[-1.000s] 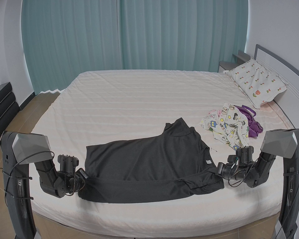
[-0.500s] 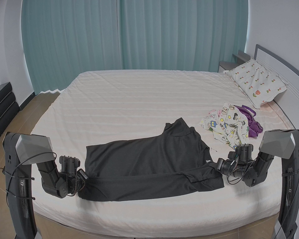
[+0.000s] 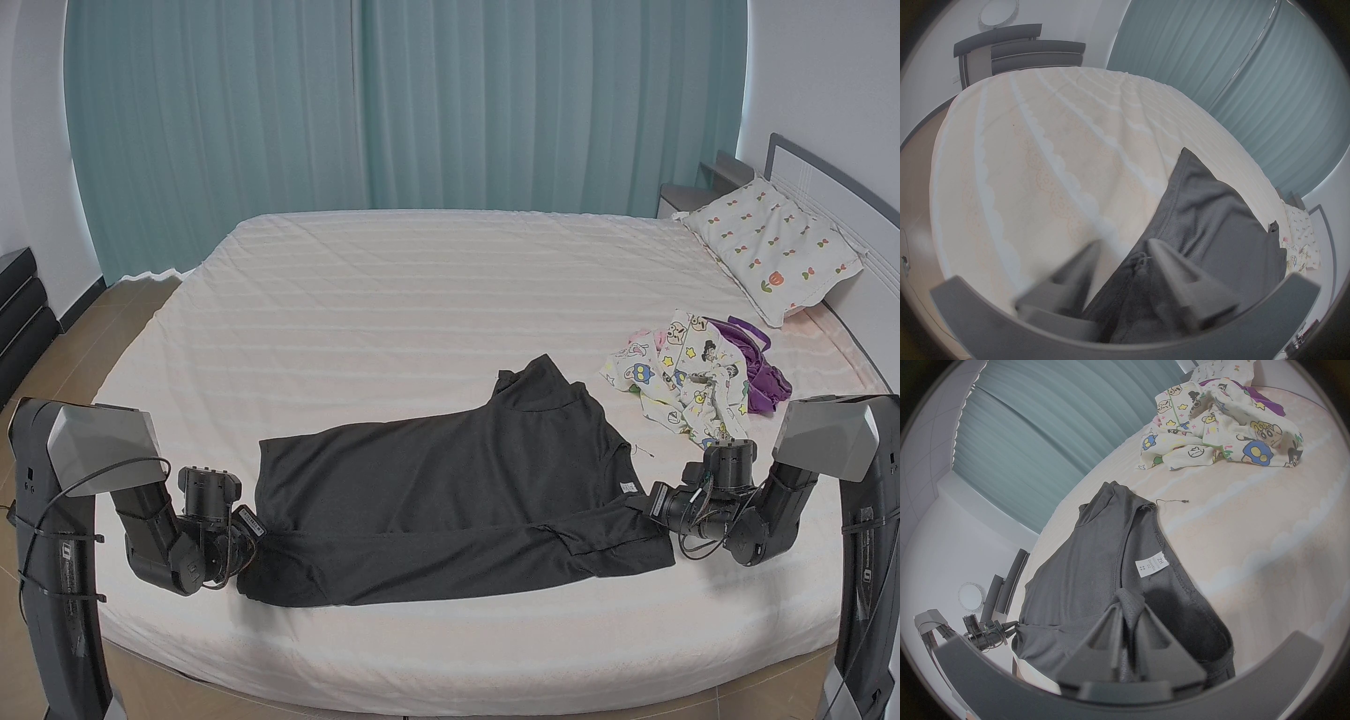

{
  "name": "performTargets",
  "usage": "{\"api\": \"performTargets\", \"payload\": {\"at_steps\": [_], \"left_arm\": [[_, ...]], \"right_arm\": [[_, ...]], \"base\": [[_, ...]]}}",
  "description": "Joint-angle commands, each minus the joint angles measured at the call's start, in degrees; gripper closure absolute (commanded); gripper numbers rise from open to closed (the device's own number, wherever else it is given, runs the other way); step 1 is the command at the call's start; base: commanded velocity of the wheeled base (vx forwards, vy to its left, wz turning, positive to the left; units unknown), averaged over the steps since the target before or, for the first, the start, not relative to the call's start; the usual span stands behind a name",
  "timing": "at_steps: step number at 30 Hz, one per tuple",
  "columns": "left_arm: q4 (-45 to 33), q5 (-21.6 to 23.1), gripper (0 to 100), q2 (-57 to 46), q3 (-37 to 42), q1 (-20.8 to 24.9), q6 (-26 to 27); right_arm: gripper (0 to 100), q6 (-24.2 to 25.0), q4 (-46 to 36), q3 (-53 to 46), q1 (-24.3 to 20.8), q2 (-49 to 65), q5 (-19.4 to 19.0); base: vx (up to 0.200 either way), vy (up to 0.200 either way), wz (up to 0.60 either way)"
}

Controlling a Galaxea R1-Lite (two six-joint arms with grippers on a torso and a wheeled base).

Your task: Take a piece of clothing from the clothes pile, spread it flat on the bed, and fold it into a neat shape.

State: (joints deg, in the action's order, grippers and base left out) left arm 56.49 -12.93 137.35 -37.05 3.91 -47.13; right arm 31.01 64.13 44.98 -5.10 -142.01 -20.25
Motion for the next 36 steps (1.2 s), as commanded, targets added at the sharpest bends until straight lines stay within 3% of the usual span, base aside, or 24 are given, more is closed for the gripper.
{"api": "performTargets", "payload": {"at_steps": [1,7,12,15,17,18,21,24,28,36], "left_arm": [[0.0,0.0,0,-0.2,0.0,0.0,-0.1],[0.3,1.4,0,-1.6,-1.0,-1.9,-6.0],[0.0,8.5,0,-4.6,0.2,-4.3,-7.7],[0.2,12.6,0,-6.6,1.0,-5.5,-11.4],[0.2,15.2,0,-7.4,1.1,-6.0,-12.6],[0.5,17.4,0,-7.9,2.0,-6.2,-12.6],[2.1,17.9,0,-8.1,3.3,-6.2,-12.5],[4.3,17.9,0,-7.6,3.5,-6.2,-12.6],[4.9,18.2,0,-7.5,4.4,-6.2,-12.2],[5.5,18.4,0,-7.4,4.5,-6.2,-11.9]], "right_arm": [[0,0.0,0.0,0.1,0.0,-0.6,-0.1],[0,0.5,-0.1,0.2,0.2,1.2,1.4],[0,3.5,-0.3,1.0,0.2,3.6,3.7],[0,4.5,-0.8,1.2,-0.1,5.1,6.3],[0,4.8,-1.2,1.8,-0.5,5.3,8.2],[0,4.8,-1.6,2.3,-2.1,6.0,12.3],[0,5.8,-1.8,1.2,-3.7,7.4,17.0],[0,11.9,-1.9,-1.9,-6.9,9.0,20.2],[0,21.2,-2.4,-6.3,-9.9,12.3,20.4],[0,29.4,-4.6,-9.4,-13.5,12.2,21.0]], "base": [[0.0,0.0,0.0],[0.0,0.0,0.0],[0.0,0.0,0.0],[0.0,0.0,0.0],[0.0,0.0,0.0],[0.0,0.0,0.0],[0.0,0.0,0.0],[0.0,0.0,0.0],[0.0,0.0,0.0],[0.0,0.0,0.0]]}}
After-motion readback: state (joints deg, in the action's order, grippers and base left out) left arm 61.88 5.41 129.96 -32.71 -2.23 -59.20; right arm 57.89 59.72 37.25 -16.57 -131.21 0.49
